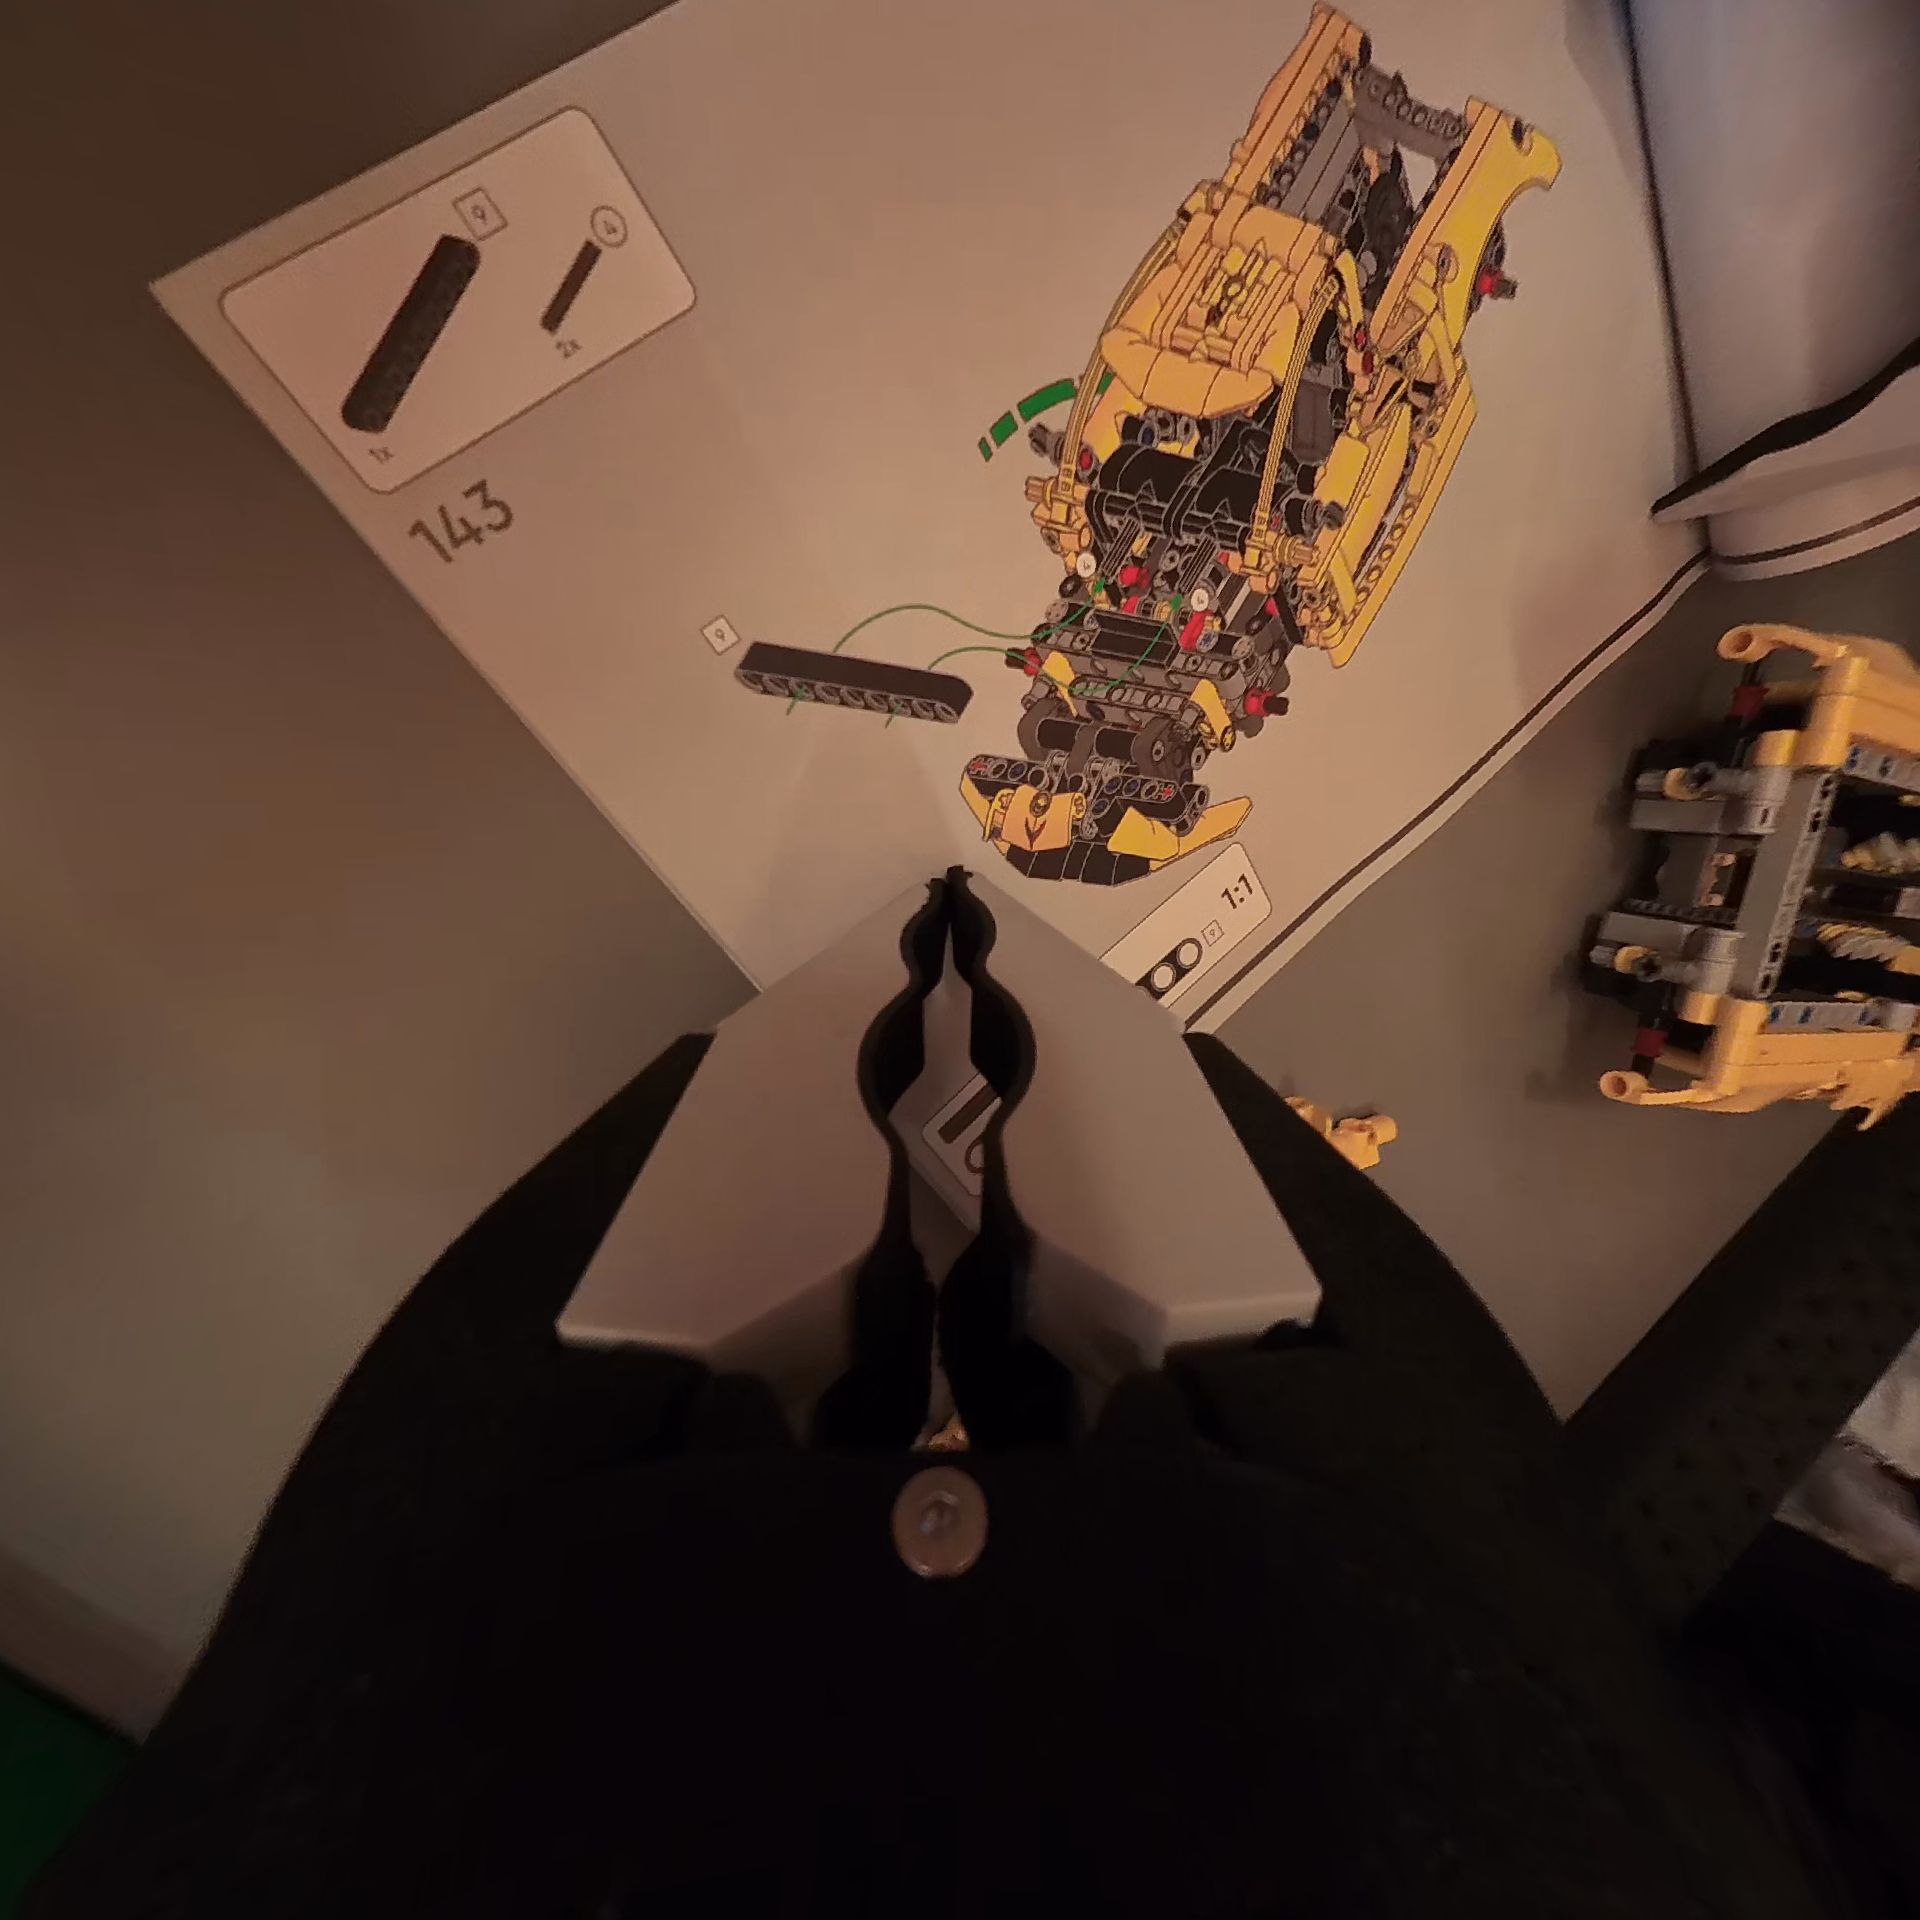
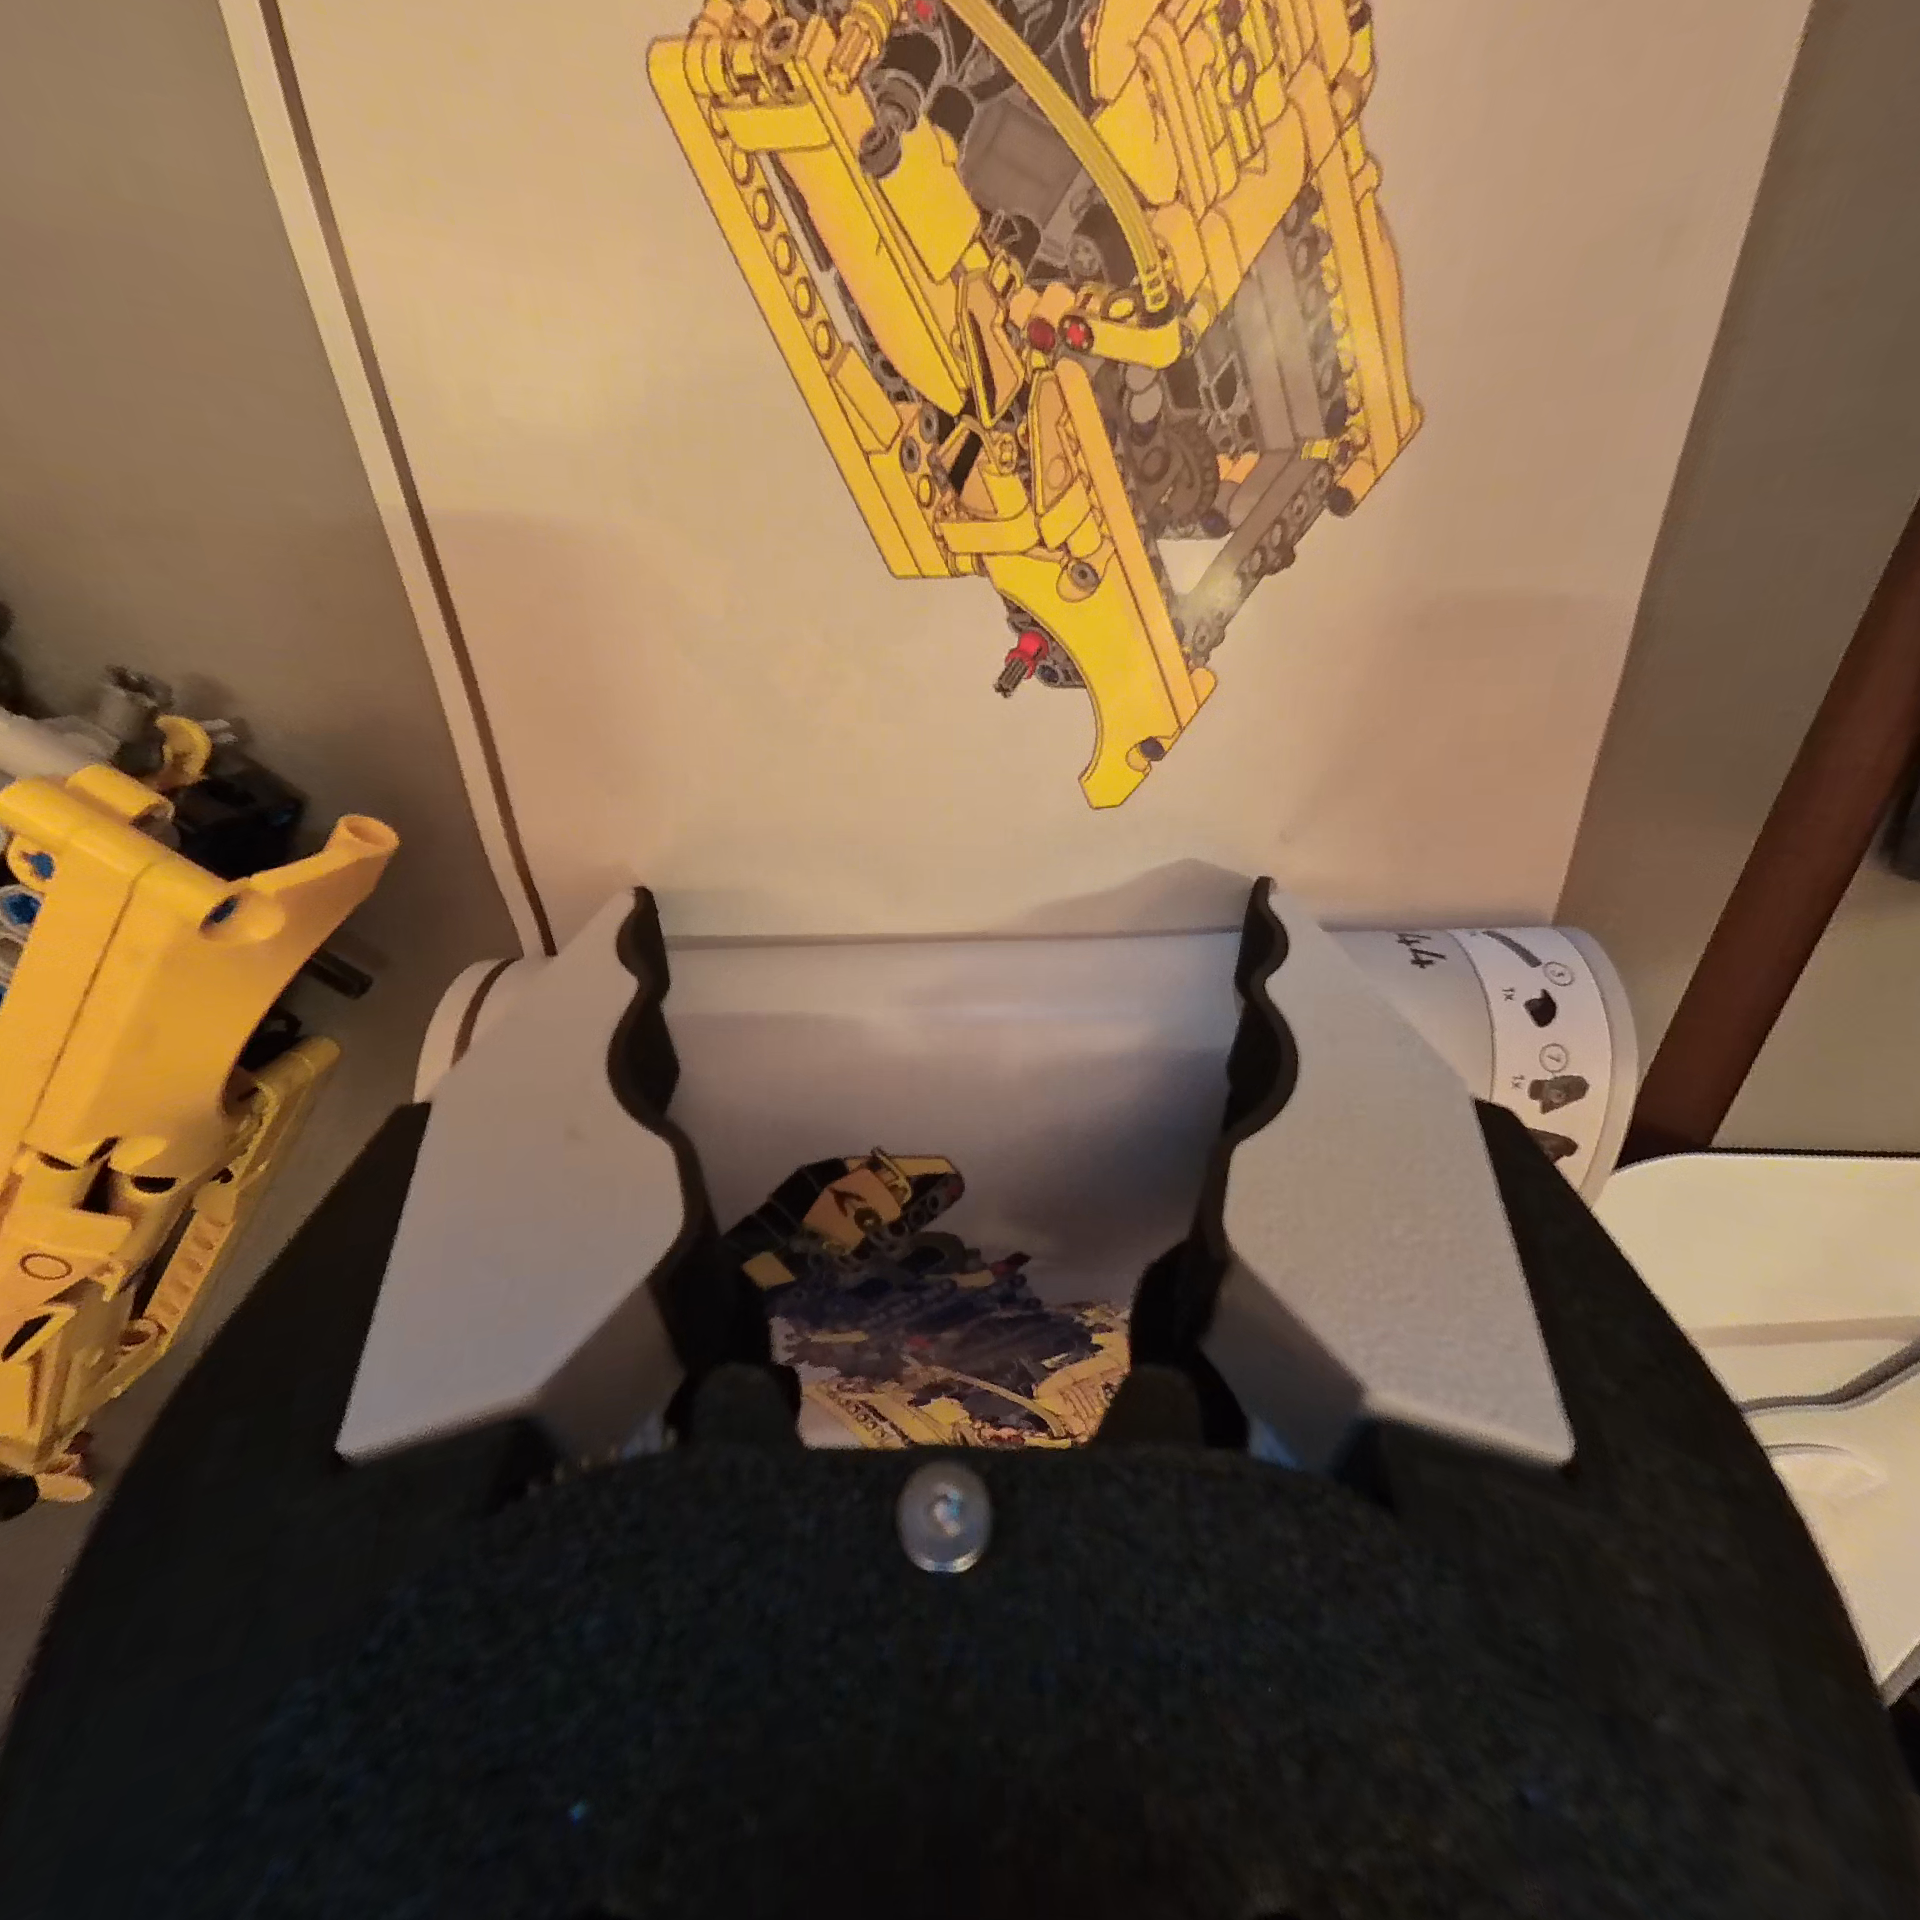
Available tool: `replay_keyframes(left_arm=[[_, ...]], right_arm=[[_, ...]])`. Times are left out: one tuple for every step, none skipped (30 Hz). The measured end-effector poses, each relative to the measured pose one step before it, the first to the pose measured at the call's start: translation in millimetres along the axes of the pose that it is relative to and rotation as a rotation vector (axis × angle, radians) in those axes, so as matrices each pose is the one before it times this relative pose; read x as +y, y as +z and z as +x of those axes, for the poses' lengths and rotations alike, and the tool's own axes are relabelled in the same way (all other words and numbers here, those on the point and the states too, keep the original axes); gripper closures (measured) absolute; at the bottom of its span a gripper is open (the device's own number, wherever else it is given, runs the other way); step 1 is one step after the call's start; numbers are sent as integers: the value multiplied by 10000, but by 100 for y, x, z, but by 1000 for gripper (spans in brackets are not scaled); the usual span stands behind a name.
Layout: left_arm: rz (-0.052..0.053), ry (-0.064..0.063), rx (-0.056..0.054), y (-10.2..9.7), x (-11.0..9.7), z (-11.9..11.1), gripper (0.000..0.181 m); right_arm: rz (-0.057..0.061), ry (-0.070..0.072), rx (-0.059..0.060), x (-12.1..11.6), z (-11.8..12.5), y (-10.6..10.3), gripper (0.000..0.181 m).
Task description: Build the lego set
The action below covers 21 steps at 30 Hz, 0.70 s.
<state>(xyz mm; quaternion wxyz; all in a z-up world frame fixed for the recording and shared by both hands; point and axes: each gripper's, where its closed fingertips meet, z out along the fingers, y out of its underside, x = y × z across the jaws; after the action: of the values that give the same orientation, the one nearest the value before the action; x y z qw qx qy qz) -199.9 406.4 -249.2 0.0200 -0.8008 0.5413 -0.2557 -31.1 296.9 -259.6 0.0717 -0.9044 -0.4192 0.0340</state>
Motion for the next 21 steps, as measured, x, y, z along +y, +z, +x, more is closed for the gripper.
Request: replay_keyframes(left_arm=[[22,-14,24,-12,7,-13,181],[4,61,-33,-6,14,-16,181],[-18,71,-64,-4,23,-16,181],[-40,84,-87,-8,3,-16,181],[-44,101,-104,-3,23,-16,181],[-41,96,-105,-3,15,-14,181],[-30,95,-93,-8,13,-11,181],[-20,124,-87,-10,29,-12,181],[-42,148,-95,-5,17,-19,181],[-60,135,-92,-2,12,-12,181],[-47,79,-84,-5,8,-8,181],[-47,32,-65,-1,7,-3,181],[-52,32,-48,-1,7,-10,181],[-48,14,-35,4,-22,7,181],[-36,37,-27,31,-37,29,181],[-24,76,-25,41,-69,73,181],[-30,82,-50,42,-68,87,181],[-55,114,-77,40,-51,70,180],[-59,107,-83,31,-40,64,180],[-62,83,-34,30,-32,125,179],[-87,101,-12,-5,0,165,176]], right_arm=[[66,6,2,-13,6,3,73],[76,8,0,-23,-7,-1,73],[75,14,2,-20,6,-3,73],[74,4,2,-11,6,4,73],[68,-17,1,-20,-8,-8,73],[90,-44,1,-11,7,-1,73],[146,-26,1,-33,-4,-6,73],[184,-39,-2,-28,2,-6,73],[240,-39,-8,-64,-13,-25,73],[228,-55,-16,-89,4,-19,73],[111,-19,-4,-63,10,-13,72],[2,5,-3,-31,-6,-42,73],[-58,33,12,1,15,-69,73],[-19,104,68,-43,18,-118,73],[106,146,113,-115,55,-239,74],[317,111,170,-276,125,-456,80],[566,102,177,-524,88,-634,86],[539,48,364,-492,380,-813,87],[511,34,422,-515,522,-982,87],[527,111,405,-590,565,-1117,85],[475,222,273,-563,440,-1199,83]])
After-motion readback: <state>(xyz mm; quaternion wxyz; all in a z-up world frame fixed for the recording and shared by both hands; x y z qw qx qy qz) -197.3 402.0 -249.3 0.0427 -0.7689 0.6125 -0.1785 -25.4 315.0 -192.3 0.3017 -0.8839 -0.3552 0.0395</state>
